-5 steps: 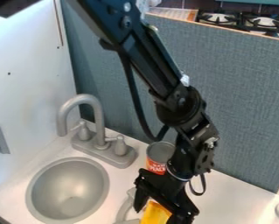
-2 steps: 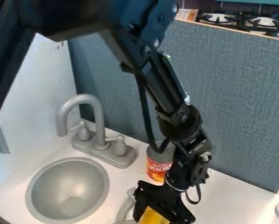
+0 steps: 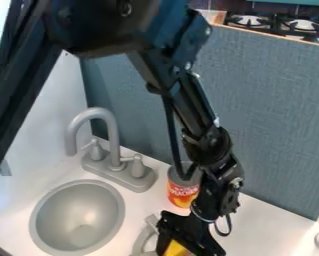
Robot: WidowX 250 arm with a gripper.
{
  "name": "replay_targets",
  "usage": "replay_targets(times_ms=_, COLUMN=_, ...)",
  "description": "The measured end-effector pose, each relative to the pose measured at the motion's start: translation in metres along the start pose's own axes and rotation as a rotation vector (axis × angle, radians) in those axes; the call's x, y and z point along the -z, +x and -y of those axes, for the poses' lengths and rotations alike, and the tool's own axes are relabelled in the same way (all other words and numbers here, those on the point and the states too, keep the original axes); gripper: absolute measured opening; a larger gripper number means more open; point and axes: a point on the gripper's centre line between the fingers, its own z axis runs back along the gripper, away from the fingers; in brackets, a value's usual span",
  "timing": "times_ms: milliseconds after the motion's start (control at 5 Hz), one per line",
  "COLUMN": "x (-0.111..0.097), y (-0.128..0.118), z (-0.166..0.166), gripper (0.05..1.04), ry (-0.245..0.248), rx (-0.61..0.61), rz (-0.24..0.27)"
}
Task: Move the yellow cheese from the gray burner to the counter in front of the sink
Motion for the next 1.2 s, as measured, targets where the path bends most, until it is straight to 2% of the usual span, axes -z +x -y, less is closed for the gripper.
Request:
replay_targets(times_ms=200, x=0.000, y=-0.001, z=-0.002, gripper=0.717, ry=0.012, rx=-0.007, rz=-0.004)
replay_targets(times_ms=400, x=-0.001, y=-0.003, z=-0.003, gripper=0.593, ry=0.007, rx=-0.015, rz=0.011)
replay_targets(times_ms=600, x=-0.012, y=-0.015, z=-0.009, gripper=0.546, ry=0.001, rx=-0.008, rz=0.028)
replay_targets(times_ms=800, x=-0.029, y=-0.024, z=-0.024, gripper=0.535, ry=-0.050, rx=-0.012, rz=0.078)
replay_targets(times_ms=1000, x=-0.052, y=-0.044, z=-0.038, gripper=0.535, ry=-0.117, rx=0.000, rz=0.117)
replay_targets(times_ms=1200, x=-0.031, y=-0.061, z=-0.067, gripper=0.535, ry=-0.227, rx=-0.032, rz=0.068)
